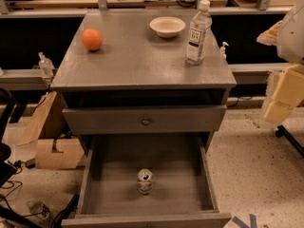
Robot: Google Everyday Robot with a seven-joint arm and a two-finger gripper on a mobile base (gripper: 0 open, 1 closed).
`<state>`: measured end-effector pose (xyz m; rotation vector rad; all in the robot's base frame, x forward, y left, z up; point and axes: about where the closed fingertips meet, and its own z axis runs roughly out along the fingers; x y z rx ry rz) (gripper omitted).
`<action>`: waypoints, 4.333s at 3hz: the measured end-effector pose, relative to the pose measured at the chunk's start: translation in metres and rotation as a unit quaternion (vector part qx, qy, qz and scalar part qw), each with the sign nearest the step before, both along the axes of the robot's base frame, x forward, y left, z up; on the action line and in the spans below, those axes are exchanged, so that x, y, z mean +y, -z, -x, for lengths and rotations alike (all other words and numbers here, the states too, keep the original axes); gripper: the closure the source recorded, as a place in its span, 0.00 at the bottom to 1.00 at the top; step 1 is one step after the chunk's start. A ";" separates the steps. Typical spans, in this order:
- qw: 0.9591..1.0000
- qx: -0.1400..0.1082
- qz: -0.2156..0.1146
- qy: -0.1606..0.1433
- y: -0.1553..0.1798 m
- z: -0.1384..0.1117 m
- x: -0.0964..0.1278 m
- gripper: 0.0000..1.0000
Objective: Pick 7up can from middle drawer and place on counter
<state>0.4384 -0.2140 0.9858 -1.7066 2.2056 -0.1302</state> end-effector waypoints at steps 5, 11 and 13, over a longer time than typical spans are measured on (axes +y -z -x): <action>0.954 -0.081 -0.287 -0.029 0.165 -0.002 0.010 0.00; 0.877 -0.082 -0.461 -0.106 0.404 -0.068 0.126 0.00; 0.872 -0.029 -0.471 -0.127 0.509 -0.082 0.178 0.00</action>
Offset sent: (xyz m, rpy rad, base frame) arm 0.0039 -0.0073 -0.0077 0.1182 -0.0162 0.0089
